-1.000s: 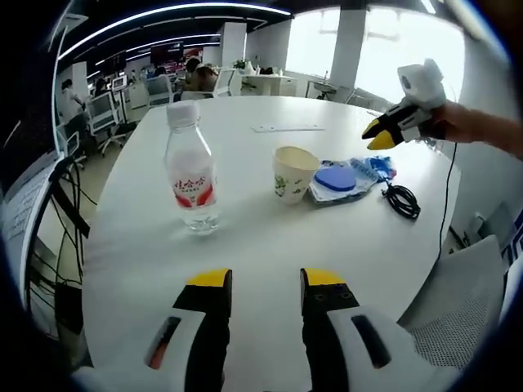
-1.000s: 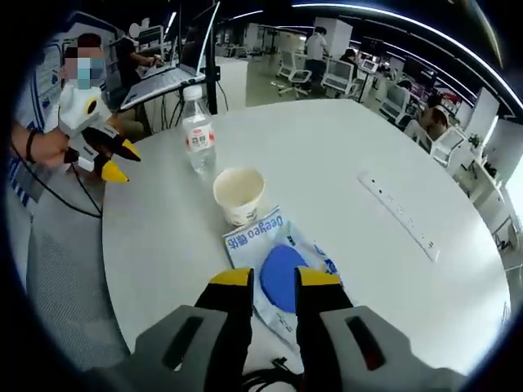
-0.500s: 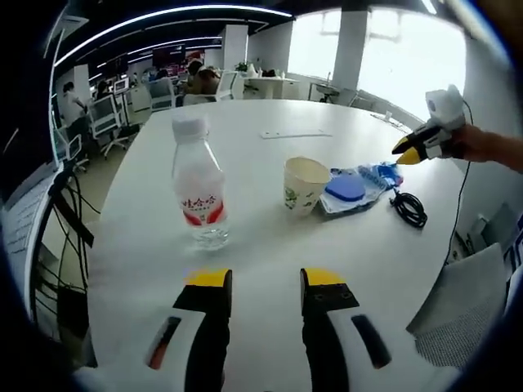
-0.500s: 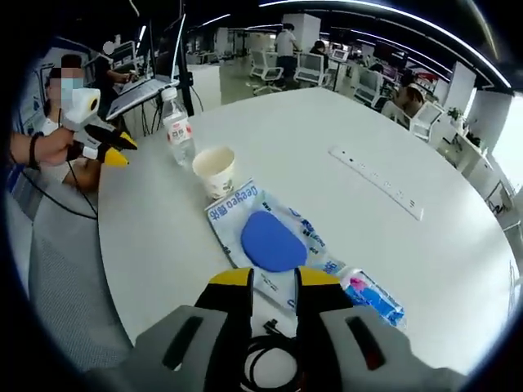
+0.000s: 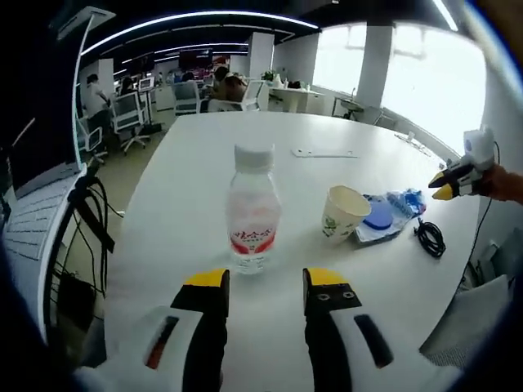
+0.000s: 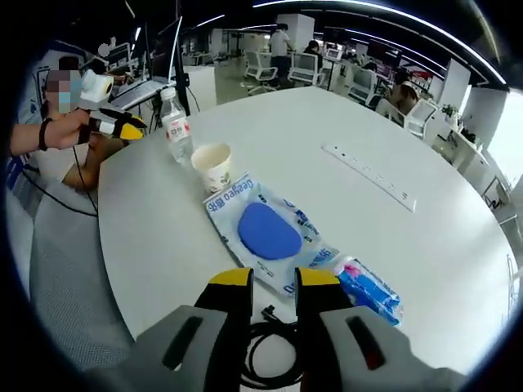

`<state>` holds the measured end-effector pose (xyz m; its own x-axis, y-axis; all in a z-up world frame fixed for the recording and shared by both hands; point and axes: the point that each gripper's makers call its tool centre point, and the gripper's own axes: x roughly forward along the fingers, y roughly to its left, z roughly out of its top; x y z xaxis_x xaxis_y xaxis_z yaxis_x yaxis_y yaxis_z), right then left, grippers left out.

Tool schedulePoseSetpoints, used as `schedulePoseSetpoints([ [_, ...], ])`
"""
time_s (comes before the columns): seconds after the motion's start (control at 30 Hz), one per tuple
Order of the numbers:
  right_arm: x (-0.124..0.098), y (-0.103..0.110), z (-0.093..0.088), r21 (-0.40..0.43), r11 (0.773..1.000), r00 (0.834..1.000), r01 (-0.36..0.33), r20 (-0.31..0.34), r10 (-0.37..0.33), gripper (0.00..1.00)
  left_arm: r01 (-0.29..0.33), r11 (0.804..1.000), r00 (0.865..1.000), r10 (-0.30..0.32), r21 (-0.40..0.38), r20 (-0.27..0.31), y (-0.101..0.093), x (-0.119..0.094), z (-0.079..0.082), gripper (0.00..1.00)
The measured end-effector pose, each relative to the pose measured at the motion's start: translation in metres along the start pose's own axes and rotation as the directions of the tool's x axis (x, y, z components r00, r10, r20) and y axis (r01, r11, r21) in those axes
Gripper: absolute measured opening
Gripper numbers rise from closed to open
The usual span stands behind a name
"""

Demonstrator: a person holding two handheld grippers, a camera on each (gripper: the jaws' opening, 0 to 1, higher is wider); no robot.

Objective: Arrange the tabletop items into an orderly group along one side of the table until the central work area is clear of visible clutter.

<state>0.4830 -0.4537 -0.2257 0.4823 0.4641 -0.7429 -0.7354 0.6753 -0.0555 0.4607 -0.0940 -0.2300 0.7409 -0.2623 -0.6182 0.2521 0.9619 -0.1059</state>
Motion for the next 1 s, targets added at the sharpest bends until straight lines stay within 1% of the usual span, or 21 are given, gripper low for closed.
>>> schedulePoseSetpoints([
  [0.17, -0.005, 0.004, -0.006, 0.013, 1.0, 1.0, 0.003, 0.003, -0.003, 0.18, 0.0, 1.0, 1.0, 0.0, -0.023, 0.013, 0.003, 0.007, 0.009, 0.36],
  [0.3, -0.01, 0.009, -0.012, 0.032, 0.999, 1.0, 0.008, 0.006, -0.008, 0.18, -0.002, 1.0, 1.0, 0.002, -0.03, 0.019, 0.005, 0.018, 0.016, 0.38],
  [0.57, -0.024, 0.017, -0.033, 0.111, 0.993, 0.999, 0.026, 0.025, -0.029, 0.18, -0.001, 0.999, 1.0, 0.002, -0.054, 0.022, 0.002, 0.035, 0.024, 0.4],
  [0.63, -0.027, 0.018, -0.038, 0.134, 0.991, 0.999, 0.023, 0.03, -0.027, 0.18, -0.003, 0.999, 1.0, 0.003, -0.046, 0.017, 0.002, 0.04, 0.026, 0.4],
  [0.77, -0.033, 0.019, -0.048, 0.152, 0.988, 0.999, 0.032, 0.025, -0.036, 0.18, -0.014, 0.999, 1.0, 0.014, -0.045, 0.007, 0.006, 0.048, 0.027, 0.4],
  [1.0, -0.044, 0.019, -0.062, 0.18, 0.982, 0.998, 0.048, 0.019, -0.053, 0.18, -0.034, 0.998, 0.999, 0.034, -0.061, -0.002, 0.007, 0.051, 0.028, 0.39],
])
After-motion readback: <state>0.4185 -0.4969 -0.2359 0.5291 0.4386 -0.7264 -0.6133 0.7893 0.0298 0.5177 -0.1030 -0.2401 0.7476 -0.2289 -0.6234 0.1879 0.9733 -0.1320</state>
